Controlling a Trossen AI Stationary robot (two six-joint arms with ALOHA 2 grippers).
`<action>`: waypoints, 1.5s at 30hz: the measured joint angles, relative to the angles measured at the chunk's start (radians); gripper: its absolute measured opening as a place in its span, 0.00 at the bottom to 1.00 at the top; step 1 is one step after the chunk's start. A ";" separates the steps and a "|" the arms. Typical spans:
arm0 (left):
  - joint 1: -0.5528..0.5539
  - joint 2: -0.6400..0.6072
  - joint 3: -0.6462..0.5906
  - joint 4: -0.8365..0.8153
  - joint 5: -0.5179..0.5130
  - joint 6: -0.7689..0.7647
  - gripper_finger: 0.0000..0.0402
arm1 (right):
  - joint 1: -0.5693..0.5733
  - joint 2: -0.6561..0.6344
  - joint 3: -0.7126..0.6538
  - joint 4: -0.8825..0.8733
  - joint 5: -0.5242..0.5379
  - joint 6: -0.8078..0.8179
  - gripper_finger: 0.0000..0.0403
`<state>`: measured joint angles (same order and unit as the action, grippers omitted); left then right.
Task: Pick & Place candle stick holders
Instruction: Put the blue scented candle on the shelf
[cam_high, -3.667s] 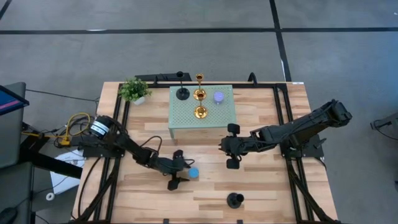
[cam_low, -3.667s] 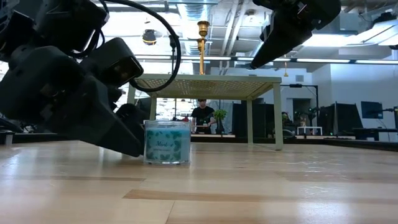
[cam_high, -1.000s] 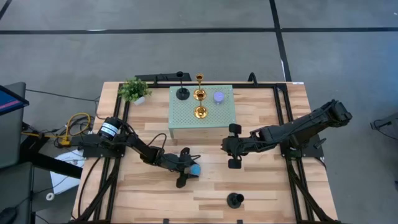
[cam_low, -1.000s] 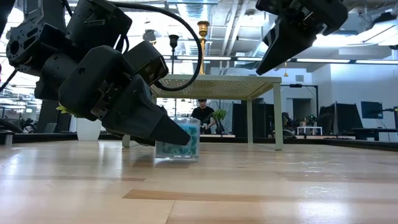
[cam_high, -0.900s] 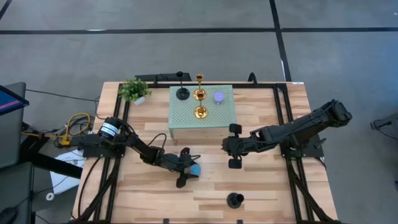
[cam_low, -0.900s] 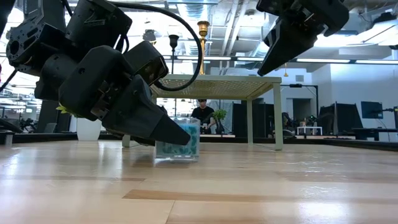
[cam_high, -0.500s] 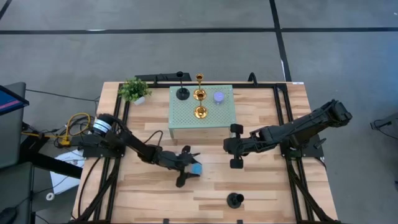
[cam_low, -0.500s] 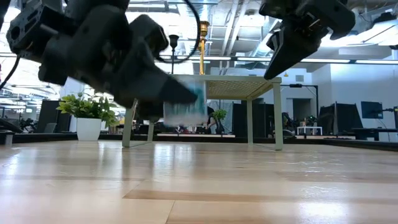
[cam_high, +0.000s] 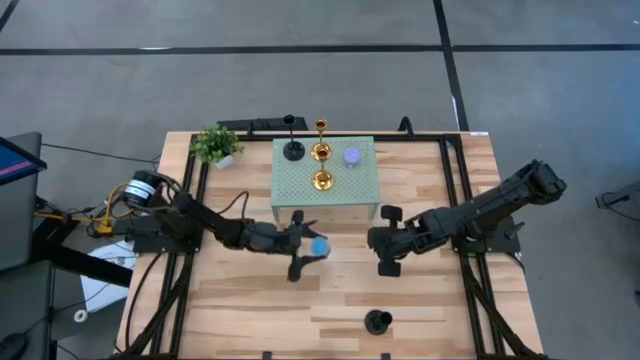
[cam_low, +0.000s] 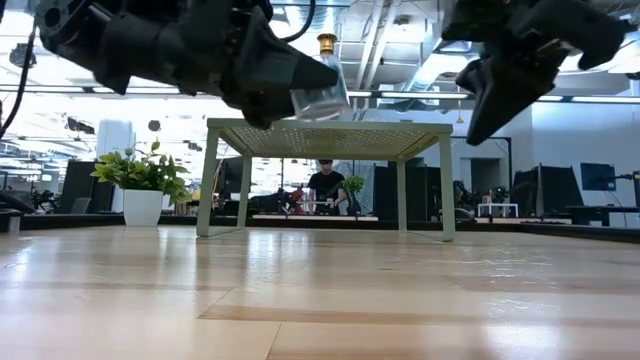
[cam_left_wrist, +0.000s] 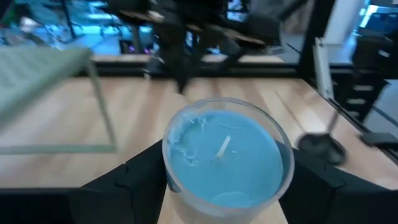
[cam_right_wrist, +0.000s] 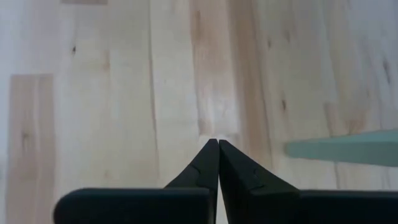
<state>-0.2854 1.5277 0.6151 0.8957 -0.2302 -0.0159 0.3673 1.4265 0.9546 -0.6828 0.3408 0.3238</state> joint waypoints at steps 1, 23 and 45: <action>0.012 -0.008 0.000 0.001 0.000 0.009 0.61 | 0.009 0.000 -0.002 0.003 0.000 0.010 0.00; 0.106 0.033 0.265 -0.150 -0.104 0.124 0.62 | 0.064 0.000 -0.183 0.095 0.027 0.175 0.00; 0.118 0.206 0.501 -0.166 -0.344 0.222 0.61 | 0.136 0.000 -0.192 0.081 0.052 0.165 0.00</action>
<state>-0.1677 1.7335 1.1164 0.7302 -0.5743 0.2058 0.5029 1.4261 0.7631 -0.6022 0.3931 0.4885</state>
